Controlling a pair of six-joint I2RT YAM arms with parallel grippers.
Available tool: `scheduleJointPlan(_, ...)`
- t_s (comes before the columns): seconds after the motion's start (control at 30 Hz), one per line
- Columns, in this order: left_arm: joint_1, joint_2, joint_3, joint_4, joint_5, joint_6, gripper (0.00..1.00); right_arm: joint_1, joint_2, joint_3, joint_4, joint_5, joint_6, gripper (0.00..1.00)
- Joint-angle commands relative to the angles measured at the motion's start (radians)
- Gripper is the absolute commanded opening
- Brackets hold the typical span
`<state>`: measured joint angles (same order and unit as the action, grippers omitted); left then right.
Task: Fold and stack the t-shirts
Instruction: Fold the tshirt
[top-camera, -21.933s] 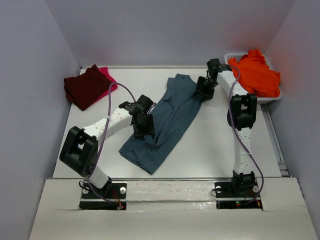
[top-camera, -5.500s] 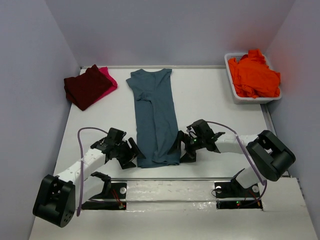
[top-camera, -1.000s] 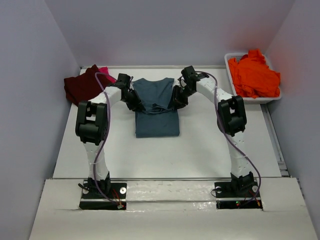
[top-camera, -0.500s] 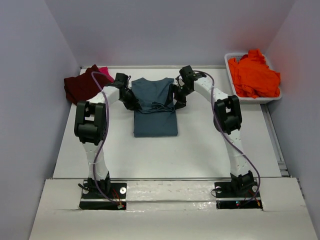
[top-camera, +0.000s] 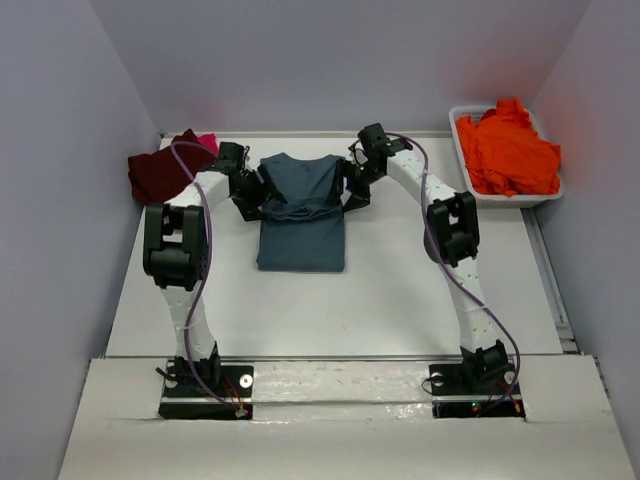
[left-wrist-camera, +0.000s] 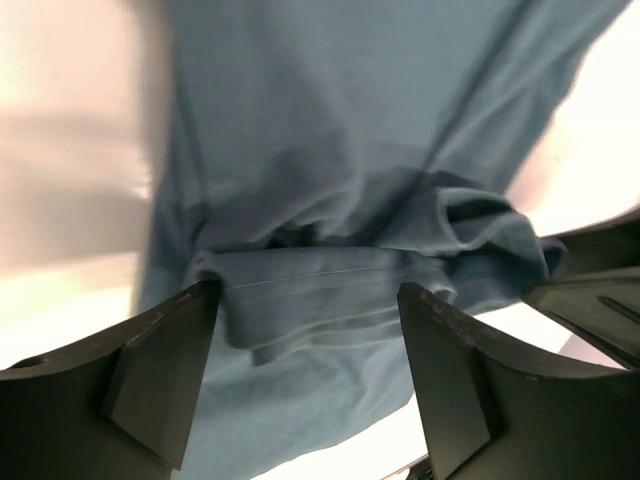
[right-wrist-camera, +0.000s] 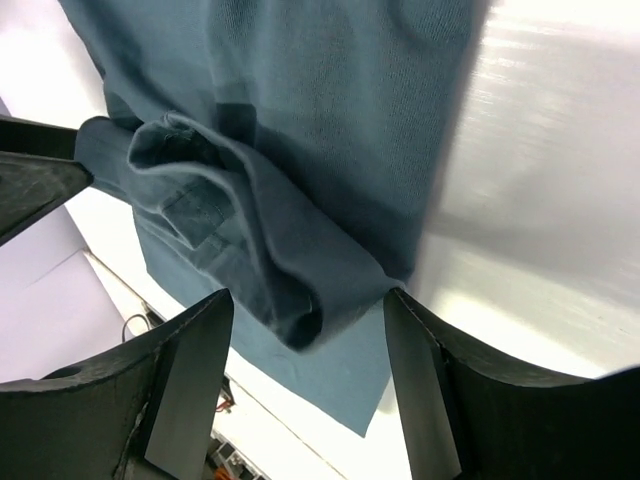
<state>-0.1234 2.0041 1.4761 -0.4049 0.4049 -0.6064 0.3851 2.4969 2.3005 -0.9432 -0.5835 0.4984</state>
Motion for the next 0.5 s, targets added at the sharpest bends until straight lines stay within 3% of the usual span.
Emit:
scheduleJointPlan(0.0, -0.002, -0.093, 0.027, 0.092, 0.074, 0.019, 0.85, -0.009, -0.041, 0.043, -0.025, 0.004, -0.031, 0.70)
scheduleJointPlan(0.17, -0.013, -0.140, 0.055, 0.058, 0.077, 0.045, 0.85, -0.009, -0.119, 0.021, -0.051, 0.042, -0.046, 0.71)
scheduleJointPlan(0.47, -0.068, -0.258, -0.013, -0.041, 0.075, 0.094, 0.85, -0.009, -0.305, -0.176, 0.006, 0.024, -0.017, 0.71)
